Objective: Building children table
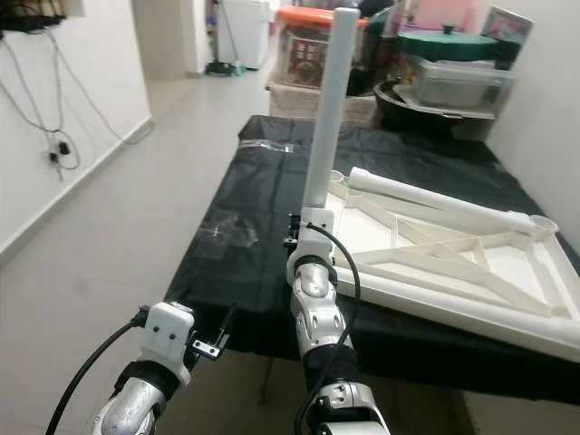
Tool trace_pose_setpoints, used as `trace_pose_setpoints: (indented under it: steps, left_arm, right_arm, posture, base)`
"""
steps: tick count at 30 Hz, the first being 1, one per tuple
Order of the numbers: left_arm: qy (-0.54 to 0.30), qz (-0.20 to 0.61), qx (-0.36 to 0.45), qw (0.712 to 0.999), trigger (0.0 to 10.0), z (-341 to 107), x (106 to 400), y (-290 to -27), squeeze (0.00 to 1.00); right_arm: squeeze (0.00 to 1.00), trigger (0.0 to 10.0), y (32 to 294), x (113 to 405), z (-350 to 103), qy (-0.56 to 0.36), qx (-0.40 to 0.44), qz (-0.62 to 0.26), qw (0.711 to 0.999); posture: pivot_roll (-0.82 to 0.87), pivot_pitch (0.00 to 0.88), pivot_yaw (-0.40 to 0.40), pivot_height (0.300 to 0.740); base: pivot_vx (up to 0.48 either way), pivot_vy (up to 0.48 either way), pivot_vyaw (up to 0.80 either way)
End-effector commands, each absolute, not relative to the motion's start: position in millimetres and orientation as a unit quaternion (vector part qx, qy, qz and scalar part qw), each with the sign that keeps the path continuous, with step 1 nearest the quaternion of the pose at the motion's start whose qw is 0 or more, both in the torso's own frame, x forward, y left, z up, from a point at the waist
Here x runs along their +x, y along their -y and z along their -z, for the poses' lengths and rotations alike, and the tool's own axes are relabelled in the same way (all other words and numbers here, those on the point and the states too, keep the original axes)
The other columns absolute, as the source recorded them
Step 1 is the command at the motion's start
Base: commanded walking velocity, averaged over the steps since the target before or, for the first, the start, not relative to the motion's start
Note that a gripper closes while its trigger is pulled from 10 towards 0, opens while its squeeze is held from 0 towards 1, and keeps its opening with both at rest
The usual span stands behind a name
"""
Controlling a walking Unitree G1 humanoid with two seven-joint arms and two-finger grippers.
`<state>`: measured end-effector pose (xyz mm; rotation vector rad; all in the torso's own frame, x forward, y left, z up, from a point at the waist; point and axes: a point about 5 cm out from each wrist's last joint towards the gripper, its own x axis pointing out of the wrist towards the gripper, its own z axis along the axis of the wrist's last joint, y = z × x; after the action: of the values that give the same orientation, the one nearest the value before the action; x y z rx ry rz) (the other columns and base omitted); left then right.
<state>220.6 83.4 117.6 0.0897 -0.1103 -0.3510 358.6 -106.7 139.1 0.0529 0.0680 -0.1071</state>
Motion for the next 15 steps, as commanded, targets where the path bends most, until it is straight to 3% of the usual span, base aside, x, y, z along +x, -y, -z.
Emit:
trace_pose_setpoints:
  steps: [1, 3, 4, 5, 7, 10, 11, 12, 13, 15]
  left_arm:
    - [0.055, 0.177, 0.046, 0.982, 10.0, -118.5, 220.0, -81.8, 0.00]
    - [0.055, 0.177, 0.045, 0.982, 10.0, -118.6, 220.4, -81.8, 0.00]
    - [0.055, 0.177, 0.045, 0.982, 10.0, -118.6, 220.7, -81.8, 0.00]
    - [0.055, 0.176, 0.045, 0.982, 10.0, -118.6, 221.0, -81.8, 0.00]
    - [0.055, 0.176, 0.045, 0.982, 10.0, -118.7, 221.1, -81.8, 0.00]
    - [0.056, 0.177, 0.044, 0.982, 10.0, -119.4, 222.5, -81.0, 0.00]
    - [0.056, 0.177, 0.044, 0.982, 10.0, -119.4, 222.5, -81.0, 0.00]
    - [0.056, 0.177, 0.044, 0.982, 10.0, -119.6, 223.0, -80.9, 0.00]
    - [0.056, 0.177, 0.044, 0.982, 10.0, -119.6, 223.0, -80.9, 0.00]
    - [0.057, 0.177, 0.044, 0.982, 10.0, -119.7, 223.5, -81.0, 0.00]
  right_arm:
    - [1.00, 10.0, 78.4, 356.0, -139.3, -0.025, 0.067, 0.005, 0.997]
    - [1.00, 10.0, 72.6, 358.7, -146.7, 0.005, 0.063, -0.047, 0.997]
    - [0.45, 10.0, 74.0, 361.9, -150.1, 0.017, 0.060, -0.074, 0.995]
    - [0.00, 10.0, 74.2, 364.8, -151.2, 0.014, 0.076, -0.110, 0.991]
    - [0.00, 10.0, 74.1, 365.7, -152.2, 0.010, 0.090, -0.131, 0.987]
    - [0.00, 10.0, 79.1, 366.3, -155.3, 0.010, 0.067, -0.291, 0.954]
    - [0.00, 10.0, 79.1, 366.3, -155.3, 0.010, 0.067, -0.291, 0.954]
    - [0.00, 10.0, 81.1, 365.7, -155.5, -0.008, 0.060, -0.350, 0.935]
    - [0.00, 10.0, 81.1, 365.7, -155.5, -0.008, 0.060, -0.350, 0.935]
    - [0.00, 10.0, 83.4, 364.3, -157.7, -0.031, 0.045, -0.423, 0.905]
  posture:
    - [0.05, 0.000, -0.090, 0.740]
    - [0.05, 0.000, -0.087, 0.740]
    - [0.05, 0.000, -0.089, 0.740]
    - [0.05, 0.000, -0.089, 0.740]
    - [0.05, 0.000, -0.089, 0.740]
    - [0.05, 0.000, -0.094, 0.740]
    - [0.05, 0.000, -0.094, 0.740]
    - [0.05, 0.000, -0.093, 0.740]
    - [0.05, 0.000, -0.093, 0.740]
    - [0.04, 0.000, -0.092, 0.740]
  base:
    - [0.000, 0.000, 0.00]
    - [0.000, 0.000, 0.00]
    - [0.000, 0.000, 0.00]
    - [0.000, 0.000, 0.00]
    - [0.000, 0.000, 0.00]
    - [0.000, 0.000, 0.00]
    - [0.000, 0.000, 0.00]
    - [0.000, 0.000, 0.00]
    - [0.000, 0.000, 0.00]
    - [0.000, 0.000, 0.00]
